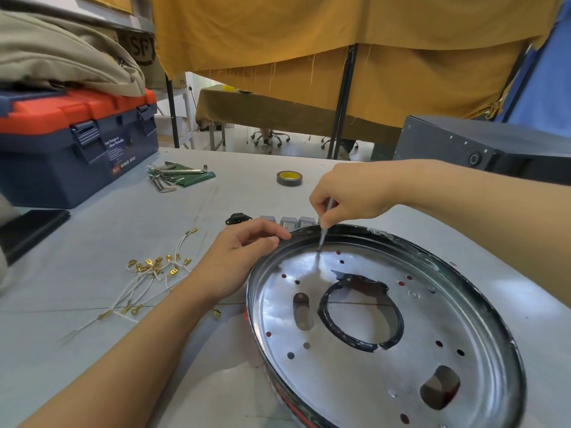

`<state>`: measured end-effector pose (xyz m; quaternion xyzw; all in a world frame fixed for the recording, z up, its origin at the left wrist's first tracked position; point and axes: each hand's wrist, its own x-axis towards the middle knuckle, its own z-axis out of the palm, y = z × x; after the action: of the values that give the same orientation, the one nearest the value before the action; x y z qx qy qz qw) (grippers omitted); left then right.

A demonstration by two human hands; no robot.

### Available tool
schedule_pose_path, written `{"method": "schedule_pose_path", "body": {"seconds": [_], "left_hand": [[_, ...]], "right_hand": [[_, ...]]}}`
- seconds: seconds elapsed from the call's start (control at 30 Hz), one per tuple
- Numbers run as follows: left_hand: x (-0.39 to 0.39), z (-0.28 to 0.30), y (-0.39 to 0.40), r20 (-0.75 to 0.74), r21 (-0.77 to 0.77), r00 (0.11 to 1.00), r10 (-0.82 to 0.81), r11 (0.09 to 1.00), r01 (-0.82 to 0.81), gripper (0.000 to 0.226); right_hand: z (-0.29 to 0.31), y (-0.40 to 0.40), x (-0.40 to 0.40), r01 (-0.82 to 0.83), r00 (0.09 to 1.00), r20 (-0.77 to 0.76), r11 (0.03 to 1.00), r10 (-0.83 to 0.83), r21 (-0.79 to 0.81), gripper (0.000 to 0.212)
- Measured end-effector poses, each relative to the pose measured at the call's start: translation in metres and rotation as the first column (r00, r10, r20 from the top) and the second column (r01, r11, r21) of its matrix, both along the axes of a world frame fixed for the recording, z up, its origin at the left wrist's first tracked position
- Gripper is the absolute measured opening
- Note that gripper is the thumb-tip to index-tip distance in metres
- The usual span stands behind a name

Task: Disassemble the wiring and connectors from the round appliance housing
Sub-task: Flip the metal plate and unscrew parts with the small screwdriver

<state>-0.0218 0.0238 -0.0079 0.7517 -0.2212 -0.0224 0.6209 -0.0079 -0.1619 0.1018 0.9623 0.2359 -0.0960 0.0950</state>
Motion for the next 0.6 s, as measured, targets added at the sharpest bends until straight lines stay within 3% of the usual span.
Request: {"method": "schedule_pose_path", "body": {"seconds": [0.2, 0.33, 0.6], "left_hand": [[-0.001, 0.000, 0.000, -0.005, -0.014, 1.000, 0.002, 1.000, -0.002, 0.022], [-0.001, -0.001, 0.001, 0.005, -0.003, 1.000, 0.002, 1.000, -0.002, 0.022], [-0.001, -0.001, 0.000, 0.006, -0.006, 1.000, 0.014, 1.000, -0.014, 0.020]], "right_hand": [[-0.013, 0.008, -0.003, 0.150, 0.982, 0.105, 0.984, -0.159, 0.093, 0.044], [-0.017, 0.003, -0.004, 0.274, 0.958, 0.012, 0.927, -0.286, 0.258, 0.039], [-0.015, -0.006, -0.005, 0.222, 0.974, -0.030, 0.913, -0.225, 0.343, 0.024]]}}
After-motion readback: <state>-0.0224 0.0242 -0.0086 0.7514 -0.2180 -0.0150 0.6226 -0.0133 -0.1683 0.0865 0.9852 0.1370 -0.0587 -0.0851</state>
